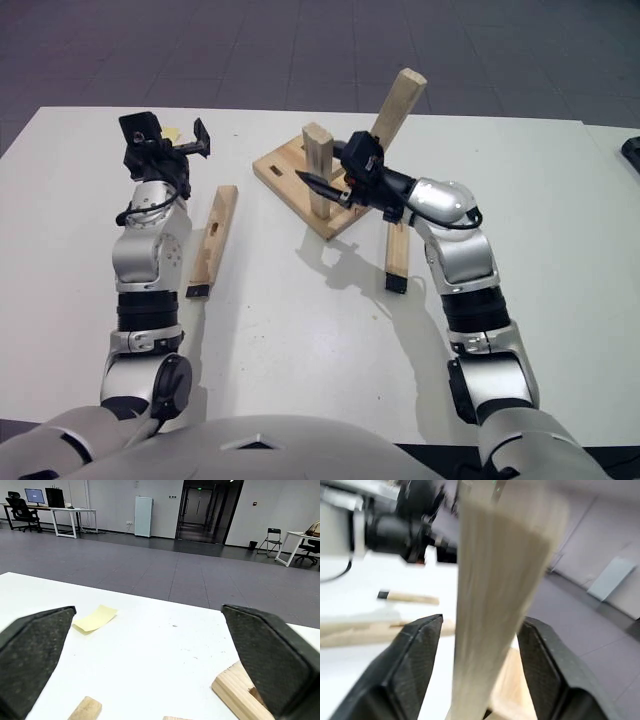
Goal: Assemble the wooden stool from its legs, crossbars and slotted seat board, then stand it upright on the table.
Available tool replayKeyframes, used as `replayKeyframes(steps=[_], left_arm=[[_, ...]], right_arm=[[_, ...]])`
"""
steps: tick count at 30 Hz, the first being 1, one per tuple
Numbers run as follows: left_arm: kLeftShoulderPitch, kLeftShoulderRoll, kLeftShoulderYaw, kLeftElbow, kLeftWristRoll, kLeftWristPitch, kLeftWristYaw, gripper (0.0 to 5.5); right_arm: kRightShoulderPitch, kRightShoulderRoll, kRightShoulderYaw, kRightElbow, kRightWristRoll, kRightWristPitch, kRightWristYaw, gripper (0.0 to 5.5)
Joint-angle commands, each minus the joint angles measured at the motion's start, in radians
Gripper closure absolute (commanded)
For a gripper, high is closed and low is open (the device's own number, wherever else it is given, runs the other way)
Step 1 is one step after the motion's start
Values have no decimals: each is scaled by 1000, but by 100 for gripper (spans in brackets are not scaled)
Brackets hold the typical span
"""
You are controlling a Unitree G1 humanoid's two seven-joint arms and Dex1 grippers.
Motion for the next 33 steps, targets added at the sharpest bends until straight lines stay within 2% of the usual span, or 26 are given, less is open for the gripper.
replayKeyframes(steps=[1, 7, 20, 25, 27, 33], left_arm=[[8, -7, 0, -14, -1, 27, 1, 10], [9, -13, 9, -11, 5, 27, 16, 10], [6, -23, 14, -2, 9, 17, 33, 10], [4, -24, 11, 3, 11, 19, 33, 10], [3, -24, 8, 7, 12, 19, 32, 10], [9, -28, -11, 17, 16, 26, 22, 10]], right_arm=[[75, 48, -26, -130, -26, 0, -129, 224], [95, 127, 2, -189, -53, 53, -268, 125], [156, 133, 18, -253, -39, 110, -293, 332], [135, 51, -37, -236, 21, 143, -205, 426], [95, -17, -62, -191, 48, 140, -122, 444], [-38, -180, -62, 21, 101, 94, 169, 445]])
